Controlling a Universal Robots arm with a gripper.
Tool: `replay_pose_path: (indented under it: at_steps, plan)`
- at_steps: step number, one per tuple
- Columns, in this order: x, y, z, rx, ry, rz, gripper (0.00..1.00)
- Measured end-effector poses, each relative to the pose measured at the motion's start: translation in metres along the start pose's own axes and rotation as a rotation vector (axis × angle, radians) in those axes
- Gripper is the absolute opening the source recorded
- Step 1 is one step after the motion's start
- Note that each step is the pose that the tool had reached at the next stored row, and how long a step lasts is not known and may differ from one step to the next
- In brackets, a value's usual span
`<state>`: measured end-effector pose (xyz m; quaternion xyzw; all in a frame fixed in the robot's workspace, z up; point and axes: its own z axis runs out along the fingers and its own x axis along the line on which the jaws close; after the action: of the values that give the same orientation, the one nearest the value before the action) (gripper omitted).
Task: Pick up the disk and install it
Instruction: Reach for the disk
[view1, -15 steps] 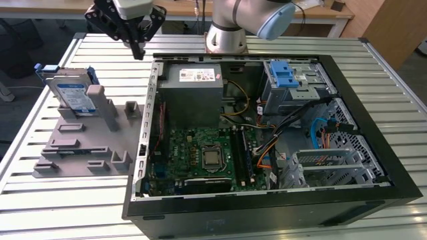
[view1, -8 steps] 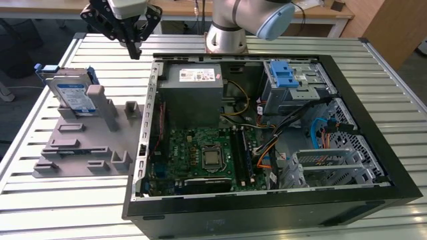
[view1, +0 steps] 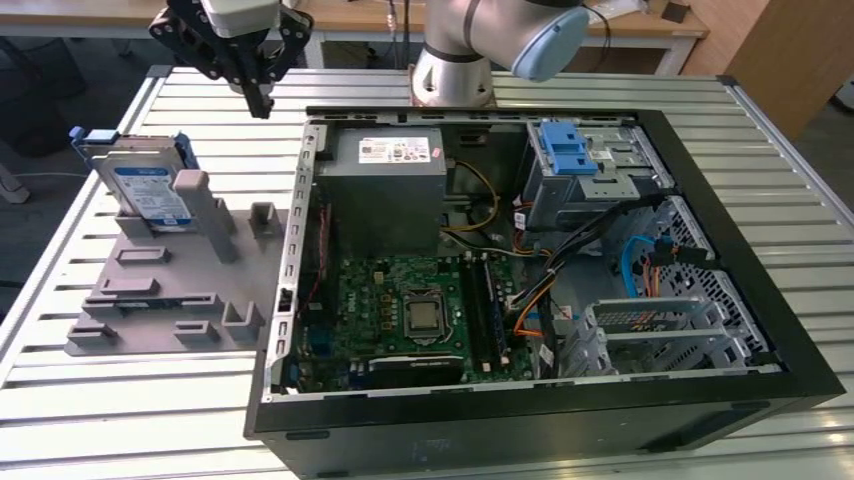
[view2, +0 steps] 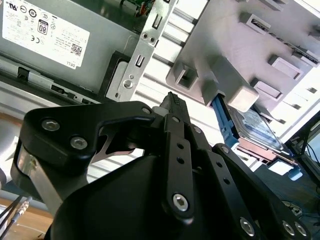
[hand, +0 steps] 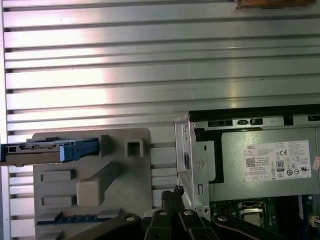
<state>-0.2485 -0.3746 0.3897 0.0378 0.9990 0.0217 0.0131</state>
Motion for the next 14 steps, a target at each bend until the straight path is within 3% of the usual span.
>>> replay_pose_path:
  at_steps: [14]
  plan:
    - [0.0133, 0.0007, 0.0003, 0.0000, 0.0001, 0.000, 0.11]
